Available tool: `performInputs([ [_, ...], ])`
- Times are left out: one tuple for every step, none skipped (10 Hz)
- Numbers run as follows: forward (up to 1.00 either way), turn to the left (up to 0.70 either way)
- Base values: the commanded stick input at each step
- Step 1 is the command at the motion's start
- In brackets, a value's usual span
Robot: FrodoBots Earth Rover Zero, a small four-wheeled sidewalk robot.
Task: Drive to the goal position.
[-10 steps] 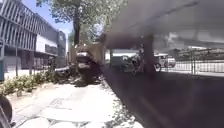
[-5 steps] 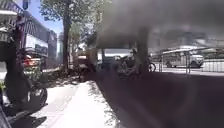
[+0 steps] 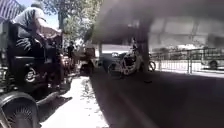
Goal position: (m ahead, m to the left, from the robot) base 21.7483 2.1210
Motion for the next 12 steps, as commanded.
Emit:
performInputs([
  [0.70, 0.00],
  [0.70, 0.00],
  [0.70, 0.00],
  [0.70, 0.04],
  [0.70, 0.14],
  [0.70, 0.11],
  [0.70, 0.03],
  [0.70, 0.00],
  [0.70, 0.00],
  [0.70, 0.00],
  [0.70, 0.00],
  [0.70, 0.00],
])
